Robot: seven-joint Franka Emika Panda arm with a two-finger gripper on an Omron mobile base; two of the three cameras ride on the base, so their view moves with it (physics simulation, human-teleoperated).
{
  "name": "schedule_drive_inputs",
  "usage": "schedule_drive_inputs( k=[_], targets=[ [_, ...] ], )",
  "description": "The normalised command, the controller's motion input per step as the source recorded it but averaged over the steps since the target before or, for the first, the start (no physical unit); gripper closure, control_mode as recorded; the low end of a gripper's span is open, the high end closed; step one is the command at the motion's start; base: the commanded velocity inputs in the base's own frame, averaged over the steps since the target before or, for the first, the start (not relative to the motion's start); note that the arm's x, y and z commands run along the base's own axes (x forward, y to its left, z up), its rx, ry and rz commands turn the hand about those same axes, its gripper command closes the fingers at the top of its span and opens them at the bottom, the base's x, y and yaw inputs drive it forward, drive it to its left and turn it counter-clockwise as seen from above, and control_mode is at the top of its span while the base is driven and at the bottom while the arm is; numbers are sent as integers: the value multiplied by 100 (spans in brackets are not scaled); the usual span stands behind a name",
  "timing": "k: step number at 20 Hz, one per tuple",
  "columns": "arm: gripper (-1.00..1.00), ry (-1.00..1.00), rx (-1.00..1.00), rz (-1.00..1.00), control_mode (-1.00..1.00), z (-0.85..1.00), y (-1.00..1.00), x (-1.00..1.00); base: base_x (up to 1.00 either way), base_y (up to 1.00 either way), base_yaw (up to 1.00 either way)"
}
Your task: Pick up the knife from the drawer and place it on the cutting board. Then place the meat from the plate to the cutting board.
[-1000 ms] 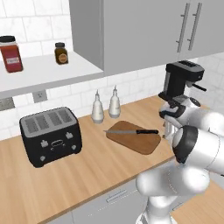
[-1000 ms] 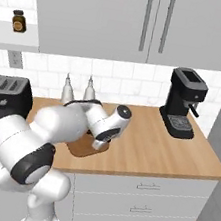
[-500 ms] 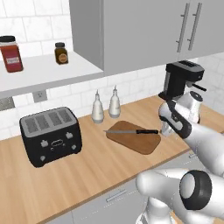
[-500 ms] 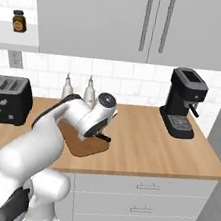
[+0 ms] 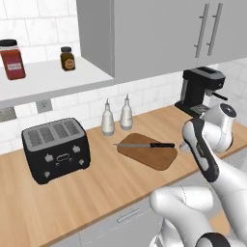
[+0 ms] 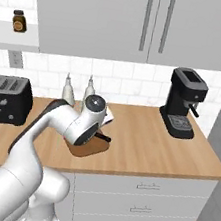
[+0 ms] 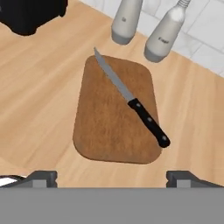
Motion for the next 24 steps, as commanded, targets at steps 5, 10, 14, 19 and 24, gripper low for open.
schedule_drive_inputs(
  k=[5,10,14,19,24],
  targets=[
    [-100,-3,5,-19,100,34,34,0,-4,6,-5],
    [-100,0,0,0,100,0,0,0,-74,10,-26],
    [-100,0,0,0,100,0,0,0,-100,0,-26],
    [-100,0,0,0,100,0,0,0,-100,16,-4],
    [-100,0,0,0,100,0,0,0,-100,66,6]
  ],
)
